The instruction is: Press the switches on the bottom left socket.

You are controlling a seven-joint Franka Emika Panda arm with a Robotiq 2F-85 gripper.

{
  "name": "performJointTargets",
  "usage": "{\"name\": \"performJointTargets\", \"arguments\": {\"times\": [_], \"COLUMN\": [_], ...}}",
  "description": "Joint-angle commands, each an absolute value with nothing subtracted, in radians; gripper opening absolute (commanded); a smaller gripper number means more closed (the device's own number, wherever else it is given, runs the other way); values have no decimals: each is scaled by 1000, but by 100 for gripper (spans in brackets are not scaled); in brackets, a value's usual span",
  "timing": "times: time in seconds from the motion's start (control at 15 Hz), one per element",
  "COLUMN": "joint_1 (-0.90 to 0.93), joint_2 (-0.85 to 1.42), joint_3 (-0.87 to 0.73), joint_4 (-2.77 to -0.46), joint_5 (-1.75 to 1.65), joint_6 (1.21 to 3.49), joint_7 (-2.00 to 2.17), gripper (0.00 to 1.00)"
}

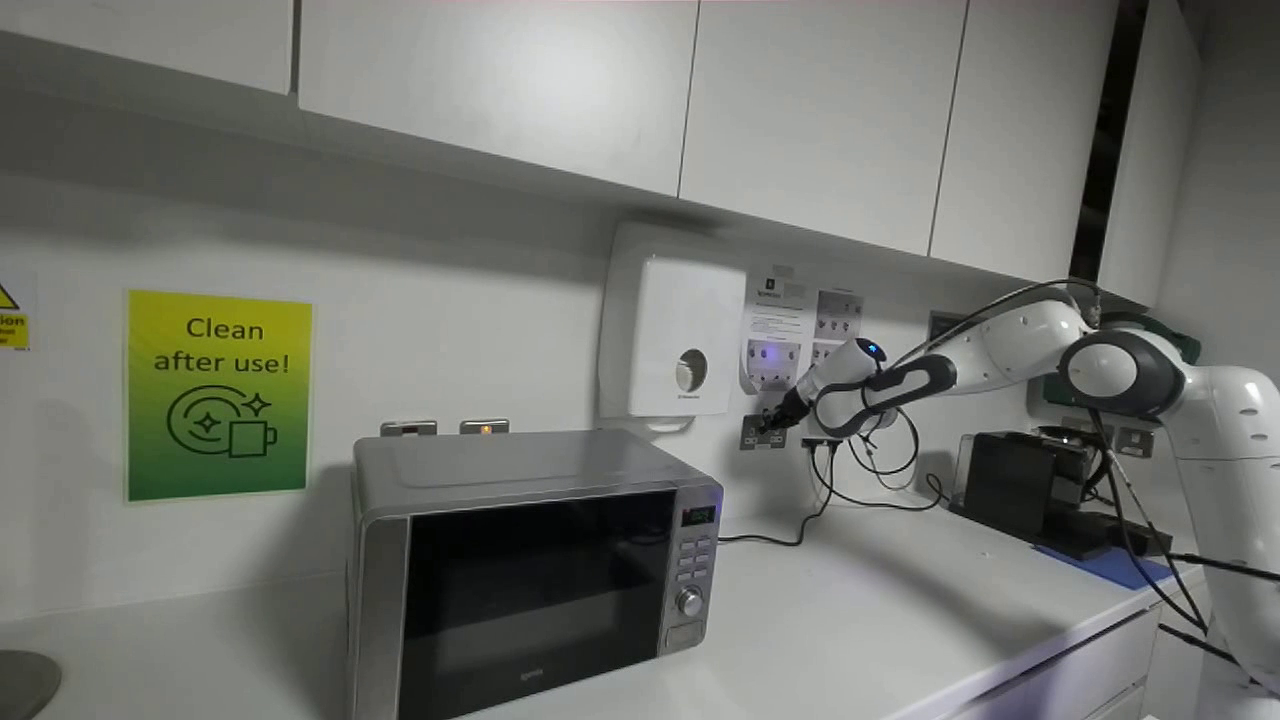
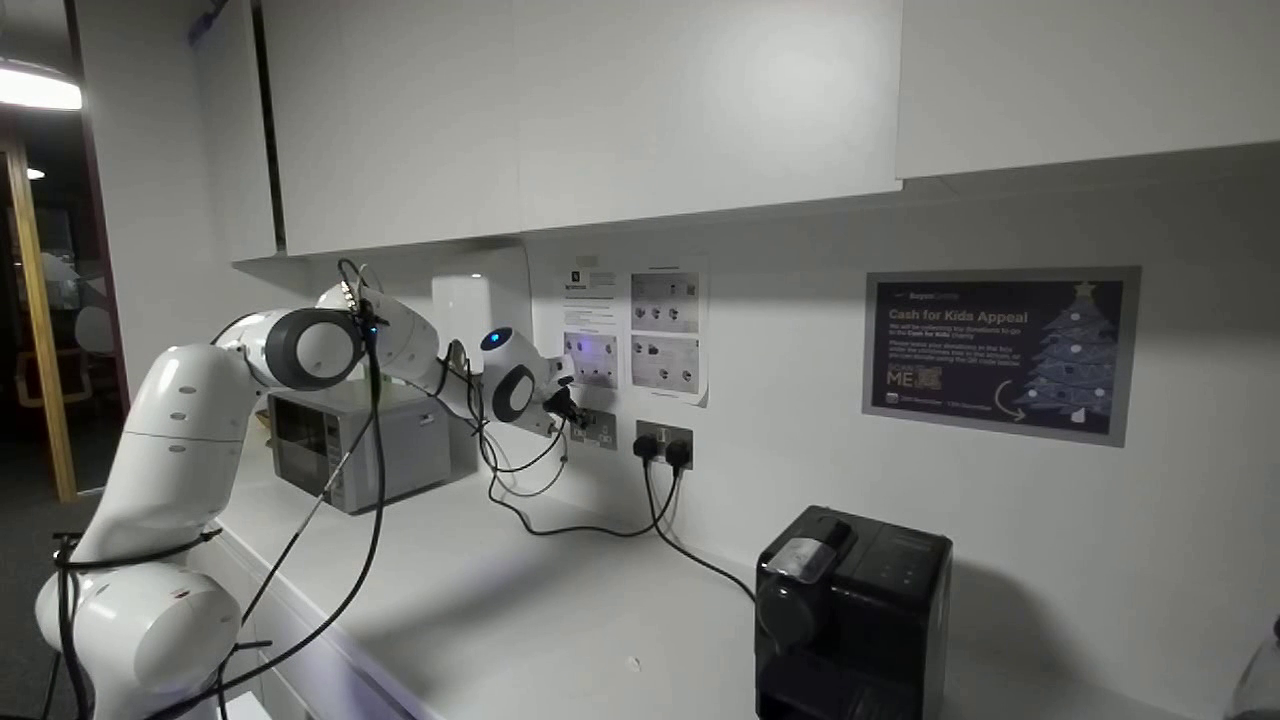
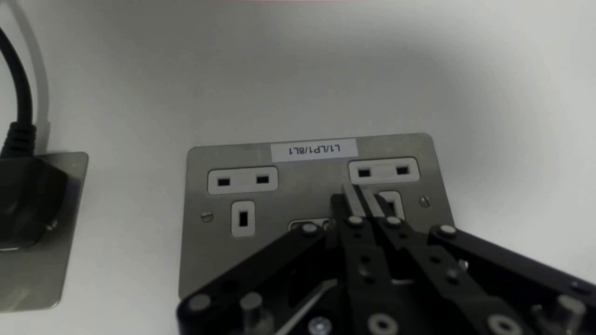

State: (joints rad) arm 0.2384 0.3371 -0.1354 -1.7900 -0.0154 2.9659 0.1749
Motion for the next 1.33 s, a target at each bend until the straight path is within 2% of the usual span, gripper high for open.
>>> {"name": "performJointTargets", "arguments": {"times": [0.0, 0.47, 1.27], "joint_1": [255, 252, 237], "joint_2": [378, 385, 292], "joint_3": [-161, -157, -140], "joint_4": [-1703, -1677, -1780], "joint_5": [-29, -24, -116], "joint_6": [2965, 2939, 2896], "joint_7": [217, 234, 110], "gripper": [0, 0, 0]}}
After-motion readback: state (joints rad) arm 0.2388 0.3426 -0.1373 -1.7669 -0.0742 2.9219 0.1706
